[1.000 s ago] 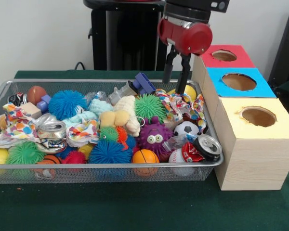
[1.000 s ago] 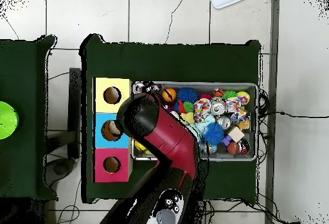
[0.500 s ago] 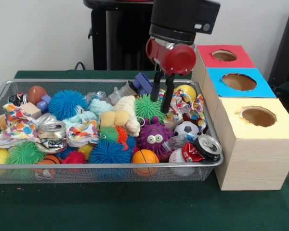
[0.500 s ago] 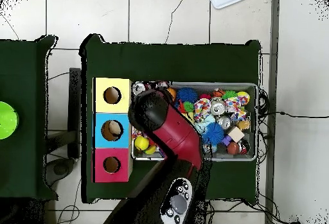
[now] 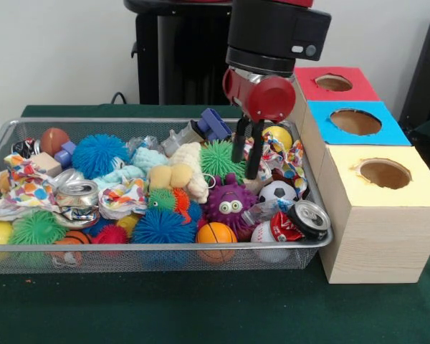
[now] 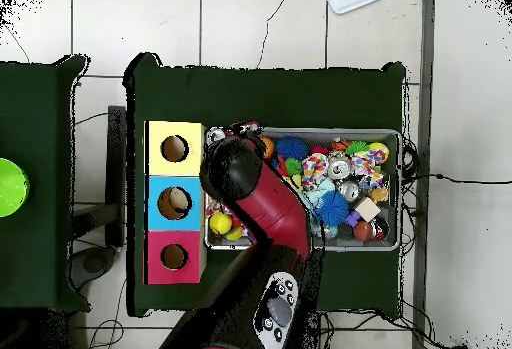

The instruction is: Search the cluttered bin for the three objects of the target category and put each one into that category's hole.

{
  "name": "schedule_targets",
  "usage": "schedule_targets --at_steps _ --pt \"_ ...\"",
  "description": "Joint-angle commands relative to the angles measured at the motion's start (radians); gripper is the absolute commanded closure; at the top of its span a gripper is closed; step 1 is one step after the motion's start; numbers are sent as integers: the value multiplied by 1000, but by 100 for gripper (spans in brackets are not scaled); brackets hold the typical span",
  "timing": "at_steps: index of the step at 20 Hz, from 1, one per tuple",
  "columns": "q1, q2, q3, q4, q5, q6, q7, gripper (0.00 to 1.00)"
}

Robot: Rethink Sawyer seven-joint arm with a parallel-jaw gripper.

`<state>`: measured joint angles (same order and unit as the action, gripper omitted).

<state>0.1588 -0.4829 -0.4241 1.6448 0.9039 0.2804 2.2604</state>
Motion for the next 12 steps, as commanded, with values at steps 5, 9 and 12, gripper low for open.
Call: schedule_targets --at_steps 5,9,12 --pt "55 40 107 55 114 11 396 0" --pt "78 52 91 48 130 19 426 0" --pt "58 49 125 67 137 -25 394 0"
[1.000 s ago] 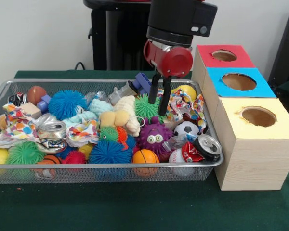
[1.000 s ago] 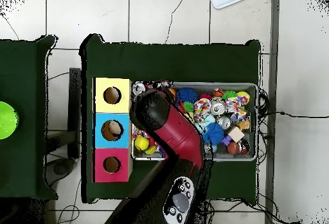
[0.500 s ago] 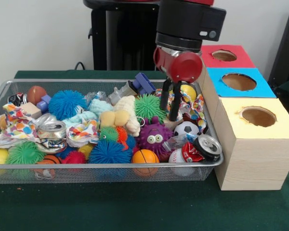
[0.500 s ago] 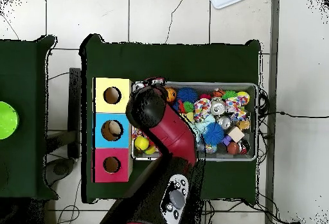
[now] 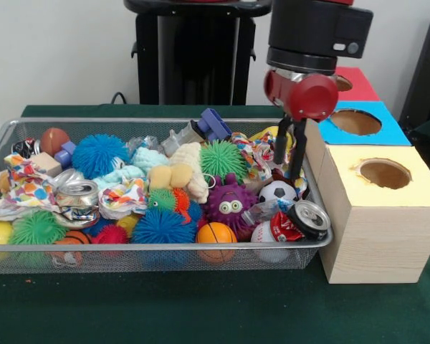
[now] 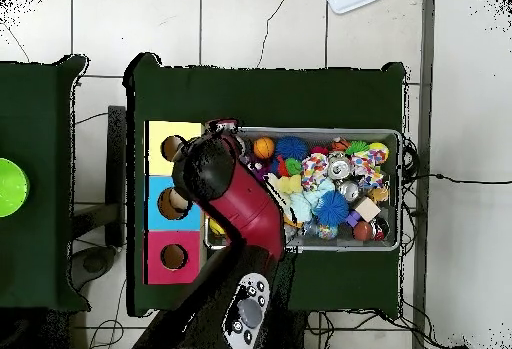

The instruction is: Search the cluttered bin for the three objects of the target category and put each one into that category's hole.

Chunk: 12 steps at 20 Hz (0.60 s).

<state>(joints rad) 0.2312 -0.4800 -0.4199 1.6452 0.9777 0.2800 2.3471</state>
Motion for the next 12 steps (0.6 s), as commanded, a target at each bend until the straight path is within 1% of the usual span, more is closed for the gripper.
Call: schedule_targets --at_steps 1,5,8,12 --pt "-20 49 128 70 61 -35 298 0" --pt "-43 50 153 87 48 -70 278 0" --pt "-81 36 207 113 46 -116 253 0" --pt "-114 37 244 116 25 -151 235 0"
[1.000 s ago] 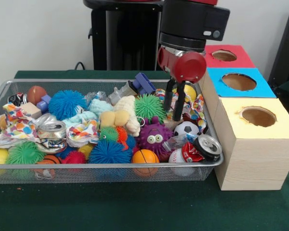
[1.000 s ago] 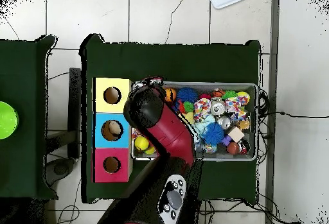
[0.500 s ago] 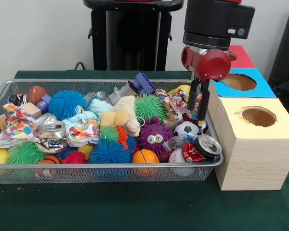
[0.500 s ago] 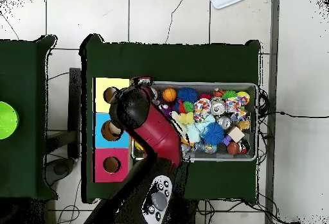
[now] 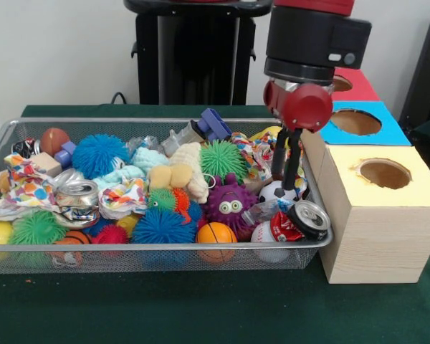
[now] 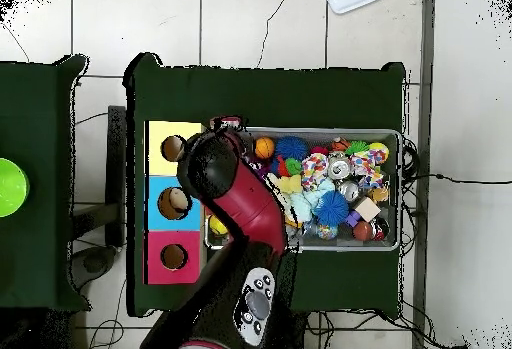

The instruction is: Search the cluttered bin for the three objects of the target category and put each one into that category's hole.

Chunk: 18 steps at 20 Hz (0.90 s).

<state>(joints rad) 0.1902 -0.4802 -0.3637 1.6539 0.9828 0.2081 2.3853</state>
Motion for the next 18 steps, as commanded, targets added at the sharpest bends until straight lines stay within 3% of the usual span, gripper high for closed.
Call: schedule_targets --at_steps 1,9,18 --pt "-77 37 190 108 14 -82 196 0" --pt "-104 28 222 132 -12 -126 197 0" --pt "-77 33 177 157 -12 -93 203 0"
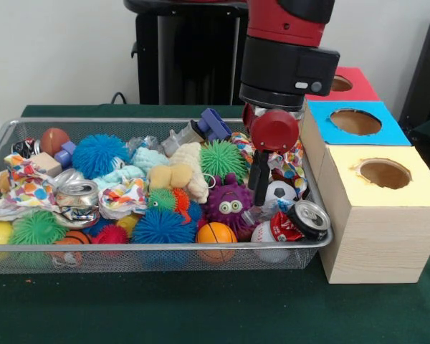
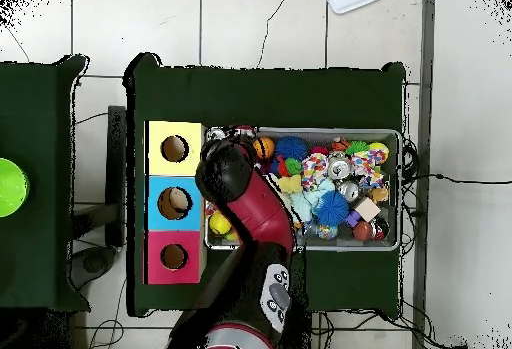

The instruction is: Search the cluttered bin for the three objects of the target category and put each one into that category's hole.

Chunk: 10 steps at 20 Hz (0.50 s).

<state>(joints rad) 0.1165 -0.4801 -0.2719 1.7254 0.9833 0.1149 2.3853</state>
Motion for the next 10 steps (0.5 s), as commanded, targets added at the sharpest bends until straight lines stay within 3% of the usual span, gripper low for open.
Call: schedule_targets --at_steps 1,10 --pt "-1 30 86 92 -11 -1 205 0" --pt "11 32 74 92 -8 22 205 0"
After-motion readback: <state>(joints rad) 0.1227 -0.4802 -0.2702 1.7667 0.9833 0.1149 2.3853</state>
